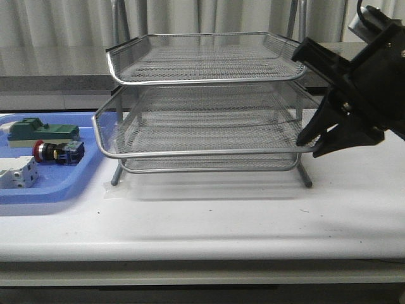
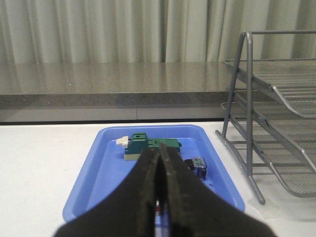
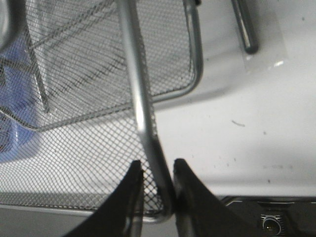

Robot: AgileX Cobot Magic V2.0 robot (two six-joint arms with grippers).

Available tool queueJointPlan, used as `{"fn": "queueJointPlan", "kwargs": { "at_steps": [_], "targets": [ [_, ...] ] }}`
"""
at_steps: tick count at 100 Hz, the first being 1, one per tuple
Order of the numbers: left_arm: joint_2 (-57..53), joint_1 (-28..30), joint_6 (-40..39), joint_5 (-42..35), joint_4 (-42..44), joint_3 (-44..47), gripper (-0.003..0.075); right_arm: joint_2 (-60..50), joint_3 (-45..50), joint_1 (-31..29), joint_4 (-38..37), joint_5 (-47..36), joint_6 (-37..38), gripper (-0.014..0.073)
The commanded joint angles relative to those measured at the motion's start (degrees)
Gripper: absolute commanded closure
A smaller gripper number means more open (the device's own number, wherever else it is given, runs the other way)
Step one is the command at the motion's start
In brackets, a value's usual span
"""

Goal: Place button on rack with both arms
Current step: 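Reach the right gripper to the middle wire tray and grip its rim, then pull the middle tray out toward the robot with the right gripper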

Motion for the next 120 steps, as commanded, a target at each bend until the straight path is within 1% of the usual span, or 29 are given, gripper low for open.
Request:
{"fn": "queueJointPlan", "kwargs": {
  "at_steps": [1,21,34,39,46,58,65,80,100,111,120],
  "targets": [
    [-1.77,0.16,-0.47,-5.03,-0.56,1.94,0.0741,-4.63,1.96,-0.01,-2.86,0.76,-1.8,0.0579],
    [-1.77,0.16,-0.47,-5.03,-0.56,1.94,0.0741,-10.94,7.95,-0.01,-2.86,0.84,-1.8,0.0579],
    [-1.77,0.16,-0.47,-5.03,-0.56,1.94,0.0741,-13.11,9.14,-0.01,-2.89,1.21,-1.8,0.0574],
    [-1.77,0.16,-0.47,-5.03,-0.56,1.94,0.0741,-13.44,9.14,-0.01,-3.06,1.26,-1.87,0.0554],
    [-1.77,0.16,-0.47,-5.03,-0.56,1.94,0.0741,-13.72,9.14,-0.01,-3.06,1.12,-2.81,0.0468],
    [-1.77,0.16,-0.47,-5.03,-0.56,1.94,0.0741,-14.8,9.14,-0.01,-3.06,1.84,-5.92,0.0241],
    [-1.77,0.16,-0.47,-5.03,-0.56,1.94,0.0741,-16.18,9.14,-0.01,-3.44,2.9,-7.38,0.0169],
    [-1.77,0.16,-0.47,-5.03,-0.56,1.94,0.0741,-20.74,9.14,-0.01,-5.93,5.08,-8.21,0.0159],
    [-1.77,0.16,-0.47,-5.03,-0.56,1.94,0.0741,-27.39,9.02,-0.29,-14.68,10.53,-7.49,0.0159],
    [-1.77,0.16,-0.47,-5.03,-0.56,1.94,0.0741,-31.48,8.38,-0.29,-21.88,13.12,-2.57,0.0159],
    [-1.77,0.16,-0.47,-5.03,-0.56,1.94,0.0741,-34.87,6.65,-0.29,-30.81,15.54,3.69,0.0159]
  ]
}}
